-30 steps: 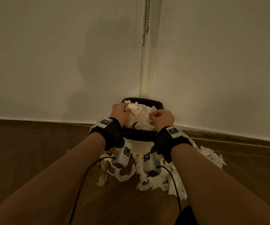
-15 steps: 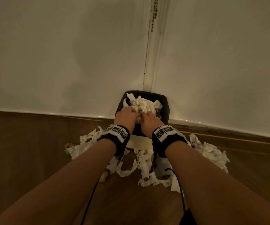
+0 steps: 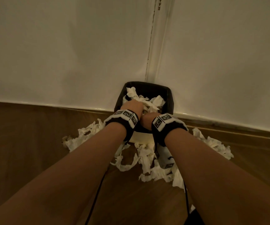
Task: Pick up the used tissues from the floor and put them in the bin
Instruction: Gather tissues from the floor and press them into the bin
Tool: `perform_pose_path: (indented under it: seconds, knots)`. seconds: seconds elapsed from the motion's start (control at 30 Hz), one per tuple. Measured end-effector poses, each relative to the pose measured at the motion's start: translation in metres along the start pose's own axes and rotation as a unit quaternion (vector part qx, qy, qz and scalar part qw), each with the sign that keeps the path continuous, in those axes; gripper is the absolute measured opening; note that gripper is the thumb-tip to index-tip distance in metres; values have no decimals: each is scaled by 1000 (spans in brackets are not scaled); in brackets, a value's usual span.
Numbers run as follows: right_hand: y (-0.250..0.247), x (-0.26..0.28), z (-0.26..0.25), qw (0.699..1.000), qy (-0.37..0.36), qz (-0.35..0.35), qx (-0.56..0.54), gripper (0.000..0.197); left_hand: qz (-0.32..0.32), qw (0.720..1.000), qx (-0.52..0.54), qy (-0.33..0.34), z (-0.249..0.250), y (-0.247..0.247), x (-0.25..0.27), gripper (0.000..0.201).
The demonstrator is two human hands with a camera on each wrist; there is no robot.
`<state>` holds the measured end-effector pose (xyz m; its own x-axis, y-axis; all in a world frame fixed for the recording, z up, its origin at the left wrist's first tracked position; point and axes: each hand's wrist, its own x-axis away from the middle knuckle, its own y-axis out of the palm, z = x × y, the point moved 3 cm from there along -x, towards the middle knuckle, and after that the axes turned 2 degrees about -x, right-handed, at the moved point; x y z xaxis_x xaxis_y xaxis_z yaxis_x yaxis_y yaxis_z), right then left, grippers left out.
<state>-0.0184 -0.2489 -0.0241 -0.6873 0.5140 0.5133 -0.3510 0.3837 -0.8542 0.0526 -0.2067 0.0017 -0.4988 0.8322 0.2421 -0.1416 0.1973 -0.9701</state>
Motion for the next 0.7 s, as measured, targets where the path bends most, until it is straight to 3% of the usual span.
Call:
perform_pose_path:
  seconds: [0.1, 0.2, 0.3, 0.5, 0.6, 0.7]
  knots:
    - [2, -6, 3, 1000, 27, -8, 10, 78, -22, 999, -14, 18, -3, -1, 1, 28]
    - [-9, 6, -2, 1000, -6, 17, -8, 55, -1, 999, -31, 22, -5, -3, 7, 30]
    - [-15, 16, -4, 999, -9, 39, -18, 46, -15, 998, -58, 12, -3, -4, 17, 33]
    - [-30, 49, -5, 989, -2, 143, -32, 42, 160, 985, 62, 33, -19, -5, 58, 34]
    - [-36, 64, -4, 983, 14, 184, -25, 43, 264, 947, 185, 5, -45, 3, 83, 34]
    - [-43, 78, -6, 961, 20, 276, 15, 32, 300, 908, 280, -80, -78, 23, 109, 29]
